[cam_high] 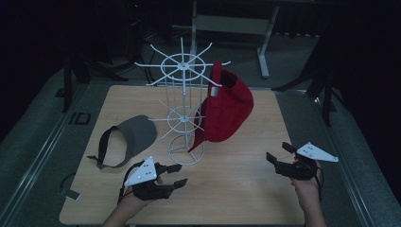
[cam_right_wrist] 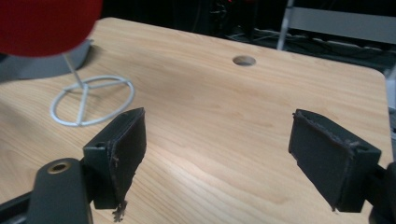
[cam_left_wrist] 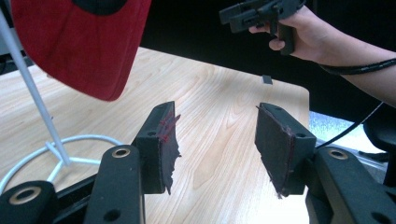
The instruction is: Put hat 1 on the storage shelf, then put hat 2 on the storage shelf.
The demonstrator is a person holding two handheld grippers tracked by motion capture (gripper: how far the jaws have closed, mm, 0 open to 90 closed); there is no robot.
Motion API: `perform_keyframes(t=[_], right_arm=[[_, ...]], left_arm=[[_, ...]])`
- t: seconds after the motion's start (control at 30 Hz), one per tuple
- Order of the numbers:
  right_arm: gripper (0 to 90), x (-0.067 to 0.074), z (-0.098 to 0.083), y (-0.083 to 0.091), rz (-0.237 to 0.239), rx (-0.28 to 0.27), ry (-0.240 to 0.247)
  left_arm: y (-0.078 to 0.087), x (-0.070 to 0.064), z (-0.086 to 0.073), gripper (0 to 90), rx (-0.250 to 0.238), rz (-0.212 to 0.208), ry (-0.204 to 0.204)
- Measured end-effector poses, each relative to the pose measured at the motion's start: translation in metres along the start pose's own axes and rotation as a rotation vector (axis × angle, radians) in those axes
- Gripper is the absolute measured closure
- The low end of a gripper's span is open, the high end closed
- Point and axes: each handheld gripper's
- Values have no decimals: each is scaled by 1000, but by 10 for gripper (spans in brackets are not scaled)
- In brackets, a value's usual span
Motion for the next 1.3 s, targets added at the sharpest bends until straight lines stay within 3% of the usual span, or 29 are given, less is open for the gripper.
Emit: perform_keyframes(t=[0.3,0.47,0.5,0.6,0.73,0.87,1.13,1.3], right_arm=[[188,1,-37,1,-114,33,-41],[188,0,-51,4,-135,50,-56],[188,1,-58,5,-161,62,-50],[189,0,-63,7,-176,67,-56],[189,-1,-68,9,-193,70,-52],[189,0,-72,11,-206,69,-40],[189,0,-82,14,-279,36,-96],[189,0,-92,12,-277,37,-124]], left_arm=[[5,3,-8,493,-10,8,14],[9,6,-13,493,-11,20,26],[12,9,-17,493,-8,36,31],[16,13,-23,493,-4,58,40],[26,22,-30,493,-33,63,81],[40,28,-34,494,-37,119,79],[71,44,-47,501,-71,250,83],[95,56,-56,501,-80,344,112]])
Point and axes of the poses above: each handheld gripper's, and its own axes: y roughly backward along the jaws, z roughly out of its top, x roughly to its left, and after that the axes turned 14 degrees about y, right-handed
